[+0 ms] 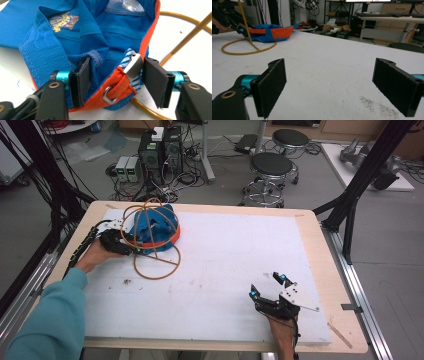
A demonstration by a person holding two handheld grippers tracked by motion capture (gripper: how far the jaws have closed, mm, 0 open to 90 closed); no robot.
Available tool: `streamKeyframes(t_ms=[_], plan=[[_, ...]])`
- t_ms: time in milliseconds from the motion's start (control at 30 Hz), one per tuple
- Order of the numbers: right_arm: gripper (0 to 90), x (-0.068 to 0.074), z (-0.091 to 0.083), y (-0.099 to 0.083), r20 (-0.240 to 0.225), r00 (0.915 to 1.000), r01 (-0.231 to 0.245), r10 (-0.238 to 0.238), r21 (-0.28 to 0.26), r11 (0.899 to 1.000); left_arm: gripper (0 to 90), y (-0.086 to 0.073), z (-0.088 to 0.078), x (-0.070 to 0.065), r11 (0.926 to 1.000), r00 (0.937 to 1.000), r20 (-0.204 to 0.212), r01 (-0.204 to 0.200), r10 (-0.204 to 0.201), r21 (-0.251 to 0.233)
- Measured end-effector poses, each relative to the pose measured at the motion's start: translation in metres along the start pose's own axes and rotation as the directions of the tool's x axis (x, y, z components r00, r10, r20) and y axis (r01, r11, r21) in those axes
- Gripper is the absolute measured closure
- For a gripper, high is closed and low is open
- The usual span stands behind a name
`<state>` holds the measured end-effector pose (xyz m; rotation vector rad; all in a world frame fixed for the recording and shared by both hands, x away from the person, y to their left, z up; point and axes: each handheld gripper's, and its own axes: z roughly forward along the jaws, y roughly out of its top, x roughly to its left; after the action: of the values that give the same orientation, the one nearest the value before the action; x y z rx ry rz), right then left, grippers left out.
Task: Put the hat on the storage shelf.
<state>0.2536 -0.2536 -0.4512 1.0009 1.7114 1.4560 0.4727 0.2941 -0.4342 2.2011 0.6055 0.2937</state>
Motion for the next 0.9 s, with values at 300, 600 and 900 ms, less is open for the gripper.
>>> streamKeyframes(t_ms=[300, 600, 900], plan=[[10.9, 0.000, 0.000, 0.000, 0.001, 1.0000, 0.000, 0.000, 0.000, 1.000, 48.8, -0.009, -0.005, -0.003, 0.9990, 0.9997, -0.007, 0.022, -0.022, -0.040], [10.9, 0.000, 0.000, 0.000, 0.001, 1.0000, 0.001, -0.001, -0.001, 1.000, 53.4, -0.009, -0.006, -0.005, 0.9984, 0.9993, -0.019, 0.032, -0.033, -0.046], [10.9, 0.000, 0.000, 0.000, 0.001, 1.0000, 0.000, 0.000, 0.000, 1.000, 44.2, -0.008, -0.011, -0.004, 0.9963, 0.9968, -0.024, 0.075, -0.076, -0.043]])
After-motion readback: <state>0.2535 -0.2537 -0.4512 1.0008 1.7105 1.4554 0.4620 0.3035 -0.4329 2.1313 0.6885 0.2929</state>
